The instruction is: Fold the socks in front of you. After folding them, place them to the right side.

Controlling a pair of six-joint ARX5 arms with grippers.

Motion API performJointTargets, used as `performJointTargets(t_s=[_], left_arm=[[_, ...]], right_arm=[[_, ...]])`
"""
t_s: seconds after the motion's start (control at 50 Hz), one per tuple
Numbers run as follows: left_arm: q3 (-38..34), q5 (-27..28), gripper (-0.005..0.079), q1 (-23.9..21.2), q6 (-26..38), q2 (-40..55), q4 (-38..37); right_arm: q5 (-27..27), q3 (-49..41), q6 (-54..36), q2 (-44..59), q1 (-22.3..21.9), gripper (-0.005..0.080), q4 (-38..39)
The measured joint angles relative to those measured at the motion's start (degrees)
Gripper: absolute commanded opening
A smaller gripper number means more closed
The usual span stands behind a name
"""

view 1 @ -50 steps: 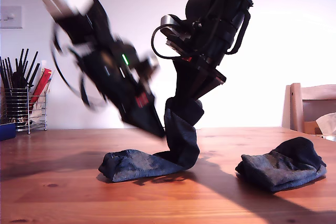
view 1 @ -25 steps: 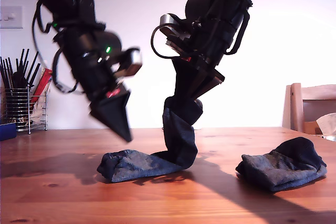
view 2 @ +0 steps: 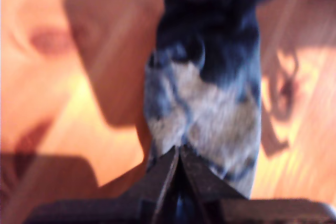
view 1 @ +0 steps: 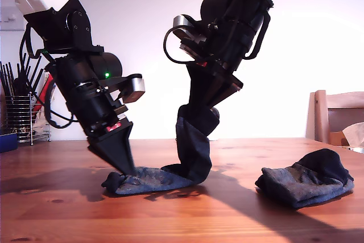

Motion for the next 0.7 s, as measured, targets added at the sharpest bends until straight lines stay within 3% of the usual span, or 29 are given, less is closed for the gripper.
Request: performJointTargets(t_s=[0.44, 0.7], left_arm=[[0.0, 1.33, -0.002, -2.97, -1.31, 0.61, 1.92], [0.09, -3.28, -0.002, -4.48, -1.64, 2.01, 6.19]], right_arm=[[1.27, 2.29, -0.24, 0.0, -0.5, -0.001, -2.95], [1.36, 5.31, -0.24, 0.0, -1.18, -0.001, -4.31]])
